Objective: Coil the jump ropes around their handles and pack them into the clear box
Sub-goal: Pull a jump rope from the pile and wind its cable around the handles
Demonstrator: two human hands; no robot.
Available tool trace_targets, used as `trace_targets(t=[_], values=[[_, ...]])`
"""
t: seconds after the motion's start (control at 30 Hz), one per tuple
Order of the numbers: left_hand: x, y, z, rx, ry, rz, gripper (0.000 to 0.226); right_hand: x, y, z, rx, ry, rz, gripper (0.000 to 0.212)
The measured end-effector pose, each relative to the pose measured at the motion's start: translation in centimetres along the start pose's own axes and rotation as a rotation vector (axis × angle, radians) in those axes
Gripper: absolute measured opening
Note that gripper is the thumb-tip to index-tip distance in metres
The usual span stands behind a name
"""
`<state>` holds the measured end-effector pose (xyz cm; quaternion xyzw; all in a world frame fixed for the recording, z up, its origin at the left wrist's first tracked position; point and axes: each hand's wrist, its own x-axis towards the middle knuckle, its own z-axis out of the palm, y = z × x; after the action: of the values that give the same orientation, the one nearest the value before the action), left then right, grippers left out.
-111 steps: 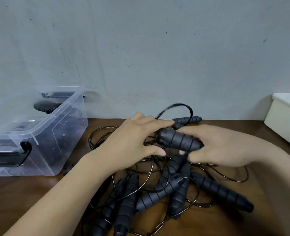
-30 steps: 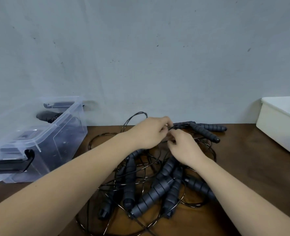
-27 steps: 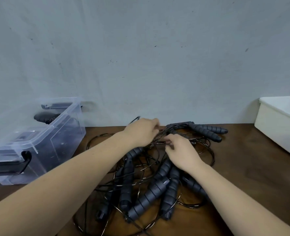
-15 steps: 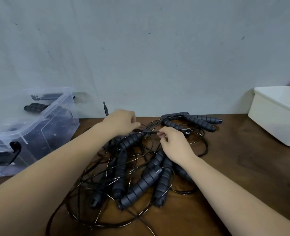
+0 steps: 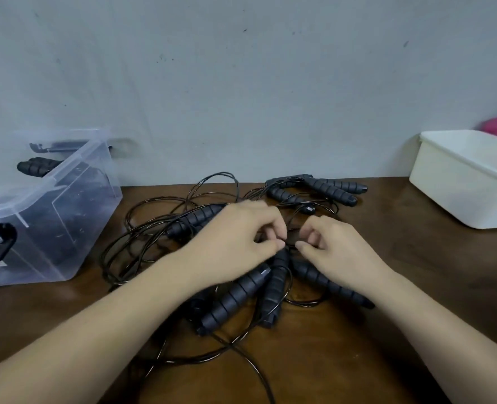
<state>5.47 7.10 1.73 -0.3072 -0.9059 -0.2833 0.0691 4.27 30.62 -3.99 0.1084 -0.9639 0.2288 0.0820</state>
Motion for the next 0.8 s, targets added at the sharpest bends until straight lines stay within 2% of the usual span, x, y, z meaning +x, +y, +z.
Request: trace_targets(t=[0.1, 0.17, 0.3, 0.37, 0.43, 0.5, 0.57, 0.6, 0.7, 0.73, 0.8], values=[[-0.2, 0.4, 1.7, -0.067, -0.108, -0.122, 0.007, -1.1, -0.2, 0.2, 0.006, 0.006, 0.088, 0.038], [-0.1, 0.1, 2.3, -0.086, -0.121, -0.172, 0.012, -1.0, -1.2, 1.1, -0.011, -0.006, 0.122, 0.047], [-0.1, -0.5, 2.9, 0.177, -0.113, -0.123, 0.006, 0.3, -2.6, 3.2, -0.073, -0.114, 0.15, 0.046], [0.0, -0.9, 3.0, 0.195, -0.123, -0.118, 0.004, 0.7, -2.4, 3.3, 0.031, -0.149, 0.176, 0.044], [0.3, -1.3, 2.7, 0.155, -0.112, -0.145, 0.004, 0.7, -2.2, 2.6, 0.237, -0.101, 0.218, 0.033], [0.7, -1.7, 2.3, 0.098, -0.091, -0.185, 0.016, 0.2, -2.2, 1.2, 0.37, 0.023, 0.22, 0.019], [1.1, -1.7, 2.0, 0.045, -0.067, -0.205, 0.032, -0.7, -2.5, -0.5, 0.529, 0.081, 0.189, 0.007], [1.4, -1.6, 1.8, 0.03, -0.04, -0.199, 0.042, -1.2, -2.7, -1.3, 0.59, 0.058, 0.148, 0.004], [2.7, -1.0, 1.6, -0.027, 0.046, -0.099, 0.065, -2.7, -3.0, -3.2, 0.503, 0.01, -0.077, 0.005], [3.3, -0.8, 1.8, -0.068, 0.048, -0.038, 0.064, -3.0, -3.0, -3.6, 0.482, 0.005, -0.131, 0.006], [4.2, -0.5, 2.4, -0.161, 0.067, 0.066, 0.042, -3.4, -2.7, -4.2, 0.484, 0.011, -0.216, 0.011]])
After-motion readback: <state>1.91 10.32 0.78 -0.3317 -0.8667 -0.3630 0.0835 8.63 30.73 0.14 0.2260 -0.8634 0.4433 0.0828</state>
